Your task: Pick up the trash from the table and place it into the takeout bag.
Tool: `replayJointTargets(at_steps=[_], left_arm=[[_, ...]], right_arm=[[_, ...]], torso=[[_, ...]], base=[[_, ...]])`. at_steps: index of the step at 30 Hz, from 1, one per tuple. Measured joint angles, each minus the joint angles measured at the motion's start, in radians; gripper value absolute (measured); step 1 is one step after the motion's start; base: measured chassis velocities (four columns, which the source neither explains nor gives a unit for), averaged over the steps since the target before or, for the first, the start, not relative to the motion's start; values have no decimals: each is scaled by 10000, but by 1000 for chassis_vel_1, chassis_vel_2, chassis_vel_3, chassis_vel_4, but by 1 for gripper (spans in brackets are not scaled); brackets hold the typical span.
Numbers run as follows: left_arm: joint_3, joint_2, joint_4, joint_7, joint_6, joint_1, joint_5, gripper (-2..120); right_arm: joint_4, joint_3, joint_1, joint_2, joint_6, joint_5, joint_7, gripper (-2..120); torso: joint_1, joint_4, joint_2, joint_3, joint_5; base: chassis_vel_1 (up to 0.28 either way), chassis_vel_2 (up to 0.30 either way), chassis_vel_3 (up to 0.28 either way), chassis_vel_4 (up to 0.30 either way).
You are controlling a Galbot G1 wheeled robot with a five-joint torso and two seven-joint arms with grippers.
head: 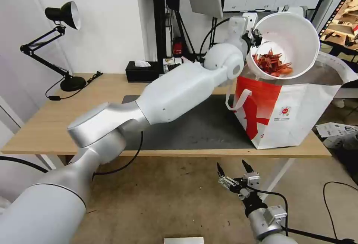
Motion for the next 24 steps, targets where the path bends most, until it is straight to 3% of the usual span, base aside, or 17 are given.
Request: replayJointTargets(at_steps=[5,9,24], left_arm=[[270,100,-209,162,-15,97,184,0],[321,-12,-491,350,492,202,-658,0],[764,-271,-39,369,824,792,-1102,0]], right_arm=[[0,0,0,0,0,0,0,100],[0,0,0,0,0,0,0,100],[0,0,0,0,0,0,0,100]], torso=[[-1,-1,0,0,0],[0,-1,0,0,0],[0,-1,1,0,0]], base=[[0,0,0,0],[0,0,0,0],[0,0,0,0]])
